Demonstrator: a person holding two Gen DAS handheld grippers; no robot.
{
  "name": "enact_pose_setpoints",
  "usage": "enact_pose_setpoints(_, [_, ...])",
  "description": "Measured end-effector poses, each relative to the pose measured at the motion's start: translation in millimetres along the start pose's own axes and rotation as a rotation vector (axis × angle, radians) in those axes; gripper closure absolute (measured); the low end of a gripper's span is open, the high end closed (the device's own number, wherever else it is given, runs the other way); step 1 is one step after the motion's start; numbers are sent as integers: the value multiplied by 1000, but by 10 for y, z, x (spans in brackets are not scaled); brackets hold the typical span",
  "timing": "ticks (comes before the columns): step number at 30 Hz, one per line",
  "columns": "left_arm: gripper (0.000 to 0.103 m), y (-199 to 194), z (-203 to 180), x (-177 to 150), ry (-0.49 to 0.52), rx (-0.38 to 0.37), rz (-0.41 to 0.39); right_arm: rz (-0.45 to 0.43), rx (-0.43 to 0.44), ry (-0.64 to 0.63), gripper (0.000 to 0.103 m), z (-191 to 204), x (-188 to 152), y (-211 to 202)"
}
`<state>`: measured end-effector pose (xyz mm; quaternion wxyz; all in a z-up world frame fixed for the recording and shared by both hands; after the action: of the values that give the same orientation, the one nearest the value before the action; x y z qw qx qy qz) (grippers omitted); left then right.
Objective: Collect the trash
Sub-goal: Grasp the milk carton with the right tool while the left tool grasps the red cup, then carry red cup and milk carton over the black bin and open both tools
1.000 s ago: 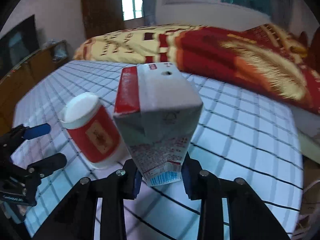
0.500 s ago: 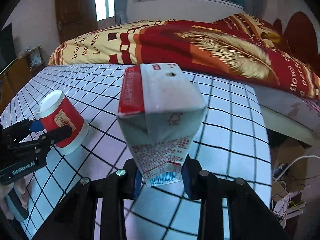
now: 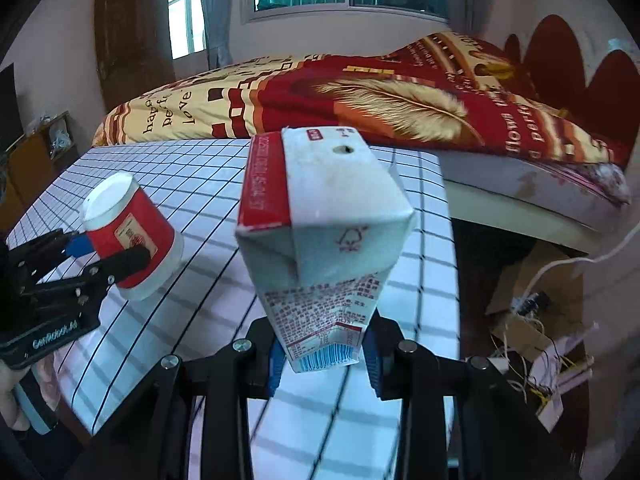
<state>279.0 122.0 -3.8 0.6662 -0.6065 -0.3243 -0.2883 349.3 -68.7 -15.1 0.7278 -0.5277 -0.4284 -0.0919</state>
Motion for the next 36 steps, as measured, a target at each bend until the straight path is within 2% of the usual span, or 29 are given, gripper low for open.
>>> enact_pose_setpoints(8, [51, -464, -257, -230, 21, -38, -14, -39, -33, 20, 67, -17, -406, -734])
enact_pose_setpoints(16, [51, -753, -563, -419, 60, -88, -33, -86, -79, 74, 67, -148, -802, -1404])
enact_pose_setpoints(26, [51, -867, -902, -568, 96, -154, -27, -82, -149, 125, 68, -385, -1266, -1824])
enact_pose_setpoints(36, [51, -931, -1380, -673, 161, -228, -23, -48, -204, 203, 67, -812, -1719, -1971])
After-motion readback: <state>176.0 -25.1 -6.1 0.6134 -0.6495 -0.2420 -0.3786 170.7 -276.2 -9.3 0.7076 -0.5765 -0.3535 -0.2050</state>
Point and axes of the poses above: each gripper's, at about its wrist camera, not at the fingertips, and y roughly the way its jaws point, z to its left, x to its top, the point moved 3 cm from there along y, roughly the way its jaws point, and after that the axes turned 7 degrees about x, right-handed, at the moved point
